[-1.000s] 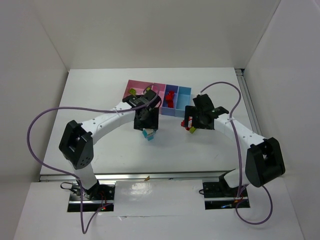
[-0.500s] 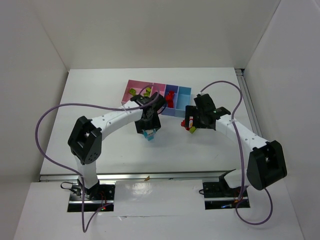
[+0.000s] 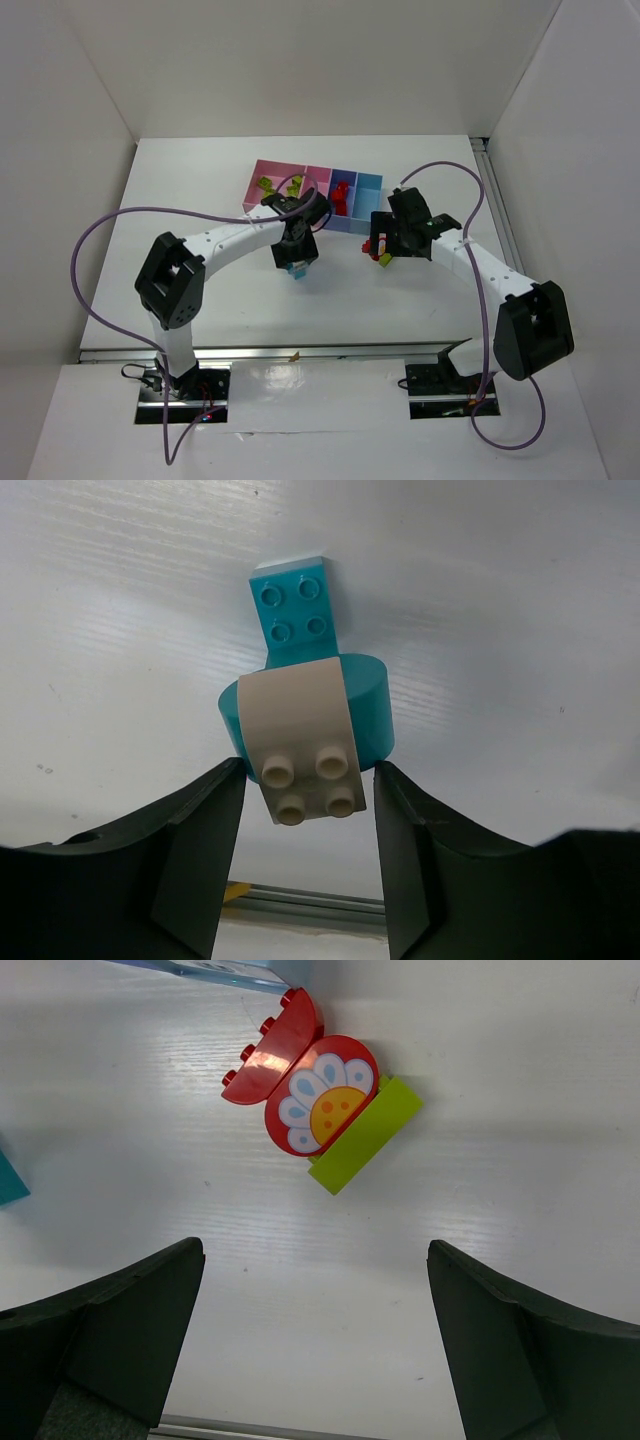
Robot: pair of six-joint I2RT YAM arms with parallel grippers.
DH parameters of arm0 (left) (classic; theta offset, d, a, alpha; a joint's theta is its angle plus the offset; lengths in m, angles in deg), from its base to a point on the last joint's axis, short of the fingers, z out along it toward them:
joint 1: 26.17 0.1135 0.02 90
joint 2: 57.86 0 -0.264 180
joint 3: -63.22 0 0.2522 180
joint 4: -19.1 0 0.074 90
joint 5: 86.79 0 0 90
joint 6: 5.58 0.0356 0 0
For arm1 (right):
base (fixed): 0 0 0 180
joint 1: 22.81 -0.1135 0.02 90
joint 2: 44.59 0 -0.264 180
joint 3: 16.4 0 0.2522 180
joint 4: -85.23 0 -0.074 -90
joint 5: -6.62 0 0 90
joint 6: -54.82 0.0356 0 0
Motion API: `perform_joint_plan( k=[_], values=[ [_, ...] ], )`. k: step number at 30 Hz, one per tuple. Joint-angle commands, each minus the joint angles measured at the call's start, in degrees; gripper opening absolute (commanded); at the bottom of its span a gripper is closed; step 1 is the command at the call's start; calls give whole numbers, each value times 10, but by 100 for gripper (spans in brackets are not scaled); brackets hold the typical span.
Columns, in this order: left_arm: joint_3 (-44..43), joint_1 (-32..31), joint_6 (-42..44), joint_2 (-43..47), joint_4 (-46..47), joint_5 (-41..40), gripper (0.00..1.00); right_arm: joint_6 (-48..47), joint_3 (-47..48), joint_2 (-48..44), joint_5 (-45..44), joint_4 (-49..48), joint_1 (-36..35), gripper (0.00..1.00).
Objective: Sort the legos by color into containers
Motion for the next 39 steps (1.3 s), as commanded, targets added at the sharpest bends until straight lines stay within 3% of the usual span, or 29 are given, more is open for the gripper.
perform_joint_plan(
  k=[1, 10, 14, 19, 26, 29, 30, 36, 39],
  values=[
    [8, 4, 7, 14, 13, -10, 65, -5, 18, -12, -6, 10, -4, 100],
    [3, 9, 14, 25, 23, -16, 67, 5, 23, -7, -6, 10, -4, 100],
    [8, 9, 19, 31, 29, -16, 75, 5, 23, -2, -1, 10, -4, 100],
    [8, 9, 24, 43, 48, -16, 75, 5, 28, 9, -1, 16, -4, 100],
    [8, 15, 19, 29, 48, -11, 65, 5, 28, 14, -1, 16, -4, 100],
    [8, 15, 19, 29, 54, -11, 56, 5, 28, 14, -1, 16, -4, 100],
    [8, 15, 19, 29, 54, -11, 46, 5, 28, 14, -1, 16, -4, 100],
    [-16, 15, 57, 54, 54, -6, 23, 10, 28, 14, 30, 16, -4, 100],
    [-51, 22, 158, 70, 76, 35, 0, 10, 33, 1, 67, 2, -4, 100]
  ],
)
